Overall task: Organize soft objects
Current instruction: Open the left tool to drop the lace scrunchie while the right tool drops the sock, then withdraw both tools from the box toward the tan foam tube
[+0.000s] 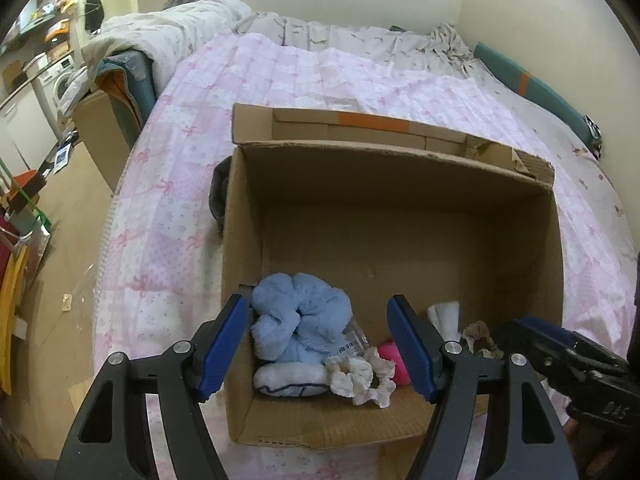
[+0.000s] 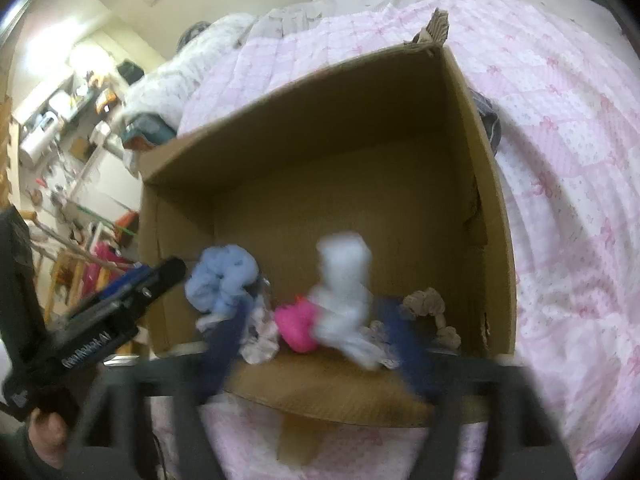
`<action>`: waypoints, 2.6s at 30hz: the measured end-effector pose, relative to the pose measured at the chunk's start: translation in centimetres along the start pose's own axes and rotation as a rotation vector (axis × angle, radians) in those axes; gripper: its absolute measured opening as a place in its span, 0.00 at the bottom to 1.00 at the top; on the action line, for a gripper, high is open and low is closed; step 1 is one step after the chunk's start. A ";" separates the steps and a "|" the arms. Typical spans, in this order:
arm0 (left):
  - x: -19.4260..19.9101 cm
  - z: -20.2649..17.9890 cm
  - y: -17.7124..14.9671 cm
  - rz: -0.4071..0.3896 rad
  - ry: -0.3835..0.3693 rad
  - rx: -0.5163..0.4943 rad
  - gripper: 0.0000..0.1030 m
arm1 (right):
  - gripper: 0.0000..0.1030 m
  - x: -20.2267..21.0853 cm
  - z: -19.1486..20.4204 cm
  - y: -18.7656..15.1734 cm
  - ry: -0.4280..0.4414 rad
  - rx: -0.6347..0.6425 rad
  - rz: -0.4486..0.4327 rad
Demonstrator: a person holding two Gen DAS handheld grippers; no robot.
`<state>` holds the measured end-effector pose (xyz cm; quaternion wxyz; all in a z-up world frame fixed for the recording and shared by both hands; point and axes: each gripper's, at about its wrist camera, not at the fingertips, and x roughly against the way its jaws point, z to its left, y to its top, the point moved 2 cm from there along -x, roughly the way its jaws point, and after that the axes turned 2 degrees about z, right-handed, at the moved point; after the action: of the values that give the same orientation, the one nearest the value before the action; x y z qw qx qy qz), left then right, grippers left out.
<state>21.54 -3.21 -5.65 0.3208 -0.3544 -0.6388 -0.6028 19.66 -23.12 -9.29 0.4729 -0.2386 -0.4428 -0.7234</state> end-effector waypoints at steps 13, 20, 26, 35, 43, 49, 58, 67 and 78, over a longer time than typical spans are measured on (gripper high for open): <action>0.5 0.6 0.0 -0.010 0.002 0.022 0.67 | 0.83 0.8 0.3 0.1 0.023 0.013 -0.030; 1.7 1.0 -0.6 -0.024 0.020 0.022 0.67 | 0.83 1.3 0.8 -0.1 0.027 0.030 -0.036; 3.1 1.6 -1.2 -0.001 0.009 0.033 0.67 | 0.83 2.3 1.3 -0.9 0.030 0.046 -0.041; 5.2 2.4 -3.6 0.005 0.013 0.049 0.67 | 0.83 4.2 1.2 -2.8 0.000 0.040 -0.045; 7.1 2.6 -6.0 0.007 0.009 0.045 0.67 | 0.83 5.6 0.8 -4.8 0.000 -0.014 -0.050; 7.5 3.1 -7.9 0.044 -0.001 0.062 0.67 | 0.83 6.1 0.7 -6.2 -0.021 -0.033 -0.041; 6.1 4.6 -9.7 0.136 0.015 0.137 0.67 | 0.83 5.9 -1.4 -7.2 -0.033 -0.121 0.000; 4.9 5.5 -9.9 0.176 0.019 0.199 0.67 | 0.83 2.1 -2.1 -8.5 -0.113 -0.132 0.137; 4.2 5.2 -10.1 0.195 0.017 0.187 0.68 | 0.83 -5.6 3.1 -11.6 -0.158 0.149 0.364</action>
<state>10.83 2.06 -7.93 0.4150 -0.3781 -0.6520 -0.5097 11.53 -15.91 -16.79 0.5757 -0.3351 -0.4804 -0.5705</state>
